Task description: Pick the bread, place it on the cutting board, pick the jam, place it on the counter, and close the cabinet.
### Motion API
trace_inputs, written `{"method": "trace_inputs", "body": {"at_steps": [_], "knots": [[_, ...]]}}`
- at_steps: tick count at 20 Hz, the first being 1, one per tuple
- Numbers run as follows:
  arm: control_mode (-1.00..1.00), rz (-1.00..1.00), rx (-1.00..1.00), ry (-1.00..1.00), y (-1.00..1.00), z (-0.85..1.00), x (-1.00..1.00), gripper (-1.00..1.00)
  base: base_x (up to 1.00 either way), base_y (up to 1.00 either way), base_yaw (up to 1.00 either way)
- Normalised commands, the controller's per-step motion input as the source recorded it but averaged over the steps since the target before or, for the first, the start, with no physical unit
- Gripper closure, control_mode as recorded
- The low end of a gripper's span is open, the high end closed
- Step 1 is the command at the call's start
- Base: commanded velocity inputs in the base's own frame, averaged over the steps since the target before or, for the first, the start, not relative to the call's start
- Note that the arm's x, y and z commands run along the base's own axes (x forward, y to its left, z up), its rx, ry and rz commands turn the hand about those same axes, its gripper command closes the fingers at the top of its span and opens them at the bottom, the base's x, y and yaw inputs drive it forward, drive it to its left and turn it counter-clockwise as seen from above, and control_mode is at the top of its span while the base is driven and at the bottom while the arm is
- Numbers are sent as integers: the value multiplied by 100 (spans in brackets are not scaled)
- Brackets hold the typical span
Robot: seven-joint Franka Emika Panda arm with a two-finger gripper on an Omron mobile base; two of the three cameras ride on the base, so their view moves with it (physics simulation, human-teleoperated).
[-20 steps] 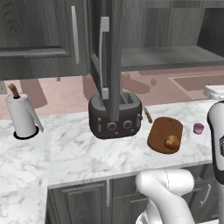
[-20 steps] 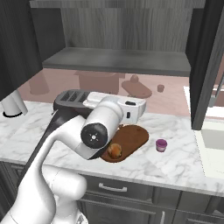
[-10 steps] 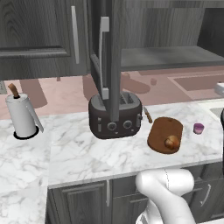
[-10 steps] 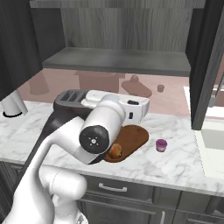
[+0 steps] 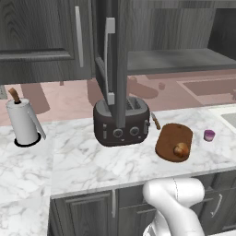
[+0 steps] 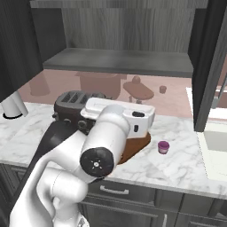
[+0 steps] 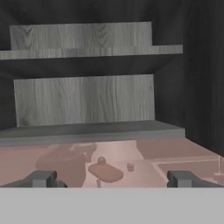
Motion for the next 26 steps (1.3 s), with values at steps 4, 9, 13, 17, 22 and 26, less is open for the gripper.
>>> {"method": "trace_inputs", "body": {"at_steps": [4,9,13,17,22,26], "knots": [[-100,0,0,-7,-1,0,-36,-100,0,0,0],[-100,0,0,-6,-1,1,-34,-100,0,0,0],[-100,0,0,-1,0,6,-25,-100,0,0,0],[-100,0,0,0,-2,4,-23,-100,0,0,0],[-100,1,0,0,-20,1,-30,-100,0,0,0],[-100,2,0,0,-27,0,-30,-100,0,0,0]]}}
